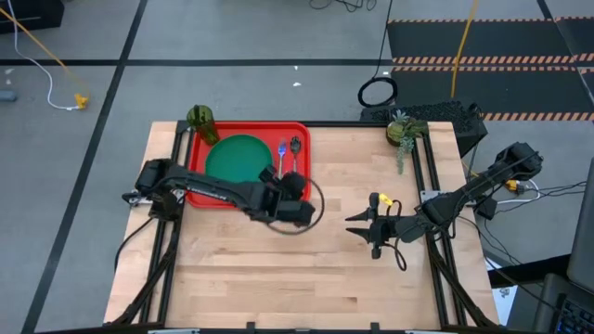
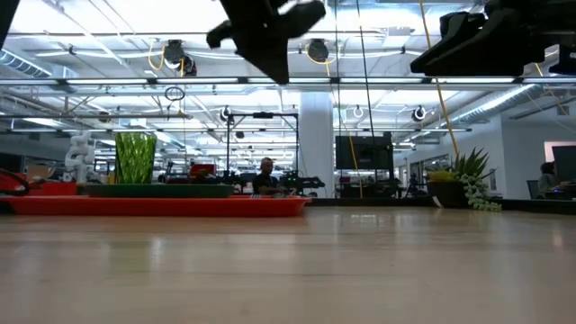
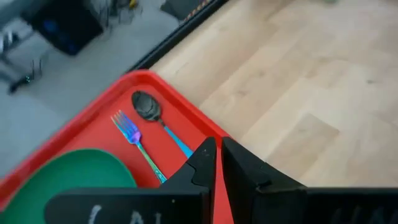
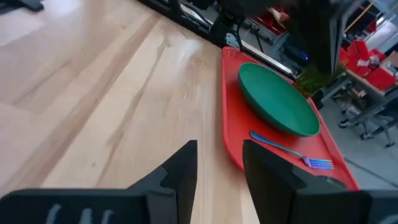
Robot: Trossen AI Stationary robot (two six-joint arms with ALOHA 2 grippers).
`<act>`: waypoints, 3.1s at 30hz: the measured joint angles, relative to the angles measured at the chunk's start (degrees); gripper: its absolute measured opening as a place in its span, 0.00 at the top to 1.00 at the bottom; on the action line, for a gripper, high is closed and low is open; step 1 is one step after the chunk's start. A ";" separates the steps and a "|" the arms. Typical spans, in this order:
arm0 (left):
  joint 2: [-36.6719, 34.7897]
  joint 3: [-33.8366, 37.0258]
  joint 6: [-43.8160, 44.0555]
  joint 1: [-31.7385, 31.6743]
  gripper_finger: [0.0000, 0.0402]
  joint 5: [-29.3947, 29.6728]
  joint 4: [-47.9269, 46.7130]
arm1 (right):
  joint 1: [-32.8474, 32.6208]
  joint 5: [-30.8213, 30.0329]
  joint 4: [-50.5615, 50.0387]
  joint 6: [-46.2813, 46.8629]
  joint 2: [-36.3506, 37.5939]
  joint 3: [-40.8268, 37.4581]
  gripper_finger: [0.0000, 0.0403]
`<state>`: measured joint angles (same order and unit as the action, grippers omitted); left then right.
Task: Pick and place plate/cup/fork/spoon on tray
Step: Return to Home Position
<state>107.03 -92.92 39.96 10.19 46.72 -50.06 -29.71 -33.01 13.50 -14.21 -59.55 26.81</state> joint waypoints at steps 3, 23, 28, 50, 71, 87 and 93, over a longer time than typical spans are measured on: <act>-1.40 0.04 -3.24 1.95 0.94 2.42 -0.02 | 0.00 0.00 1.66 1.53 0.00 0.00 0.73; -4.67 0.08 -9.63 13.12 0.94 10.30 -0.53 | -2.78 0.24 1.31 10.55 8.75 0.00 1.00; -4.76 4.68 -14.20 14.49 0.94 10.02 5.97 | -4.96 0.24 0.75 10.56 10.50 0.00 0.99; -21.64 43.03 -40.97 13.63 0.94 -19.35 61.79 | -9.16 0.50 14.61 15.60 10.68 -9.82 0.99; -42.48 67.14 -42.51 13.72 0.94 -21.14 75.66 | -8.65 3.06 40.62 0.15 14.44 -25.75 0.99; -43.84 67.12 -55.93 10.37 0.94 -16.58 79.74 | 2.05 14.33 38.94 -6.49 25.23 -25.86 0.99; -46.95 67.09 -53.56 8.68 0.94 -16.72 73.44 | 7.72 20.26 33.79 -2.87 27.05 -25.86 0.99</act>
<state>60.08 -25.82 -13.60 18.86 30.01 23.39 -22.00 -12.75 47.29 -17.08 -32.50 0.95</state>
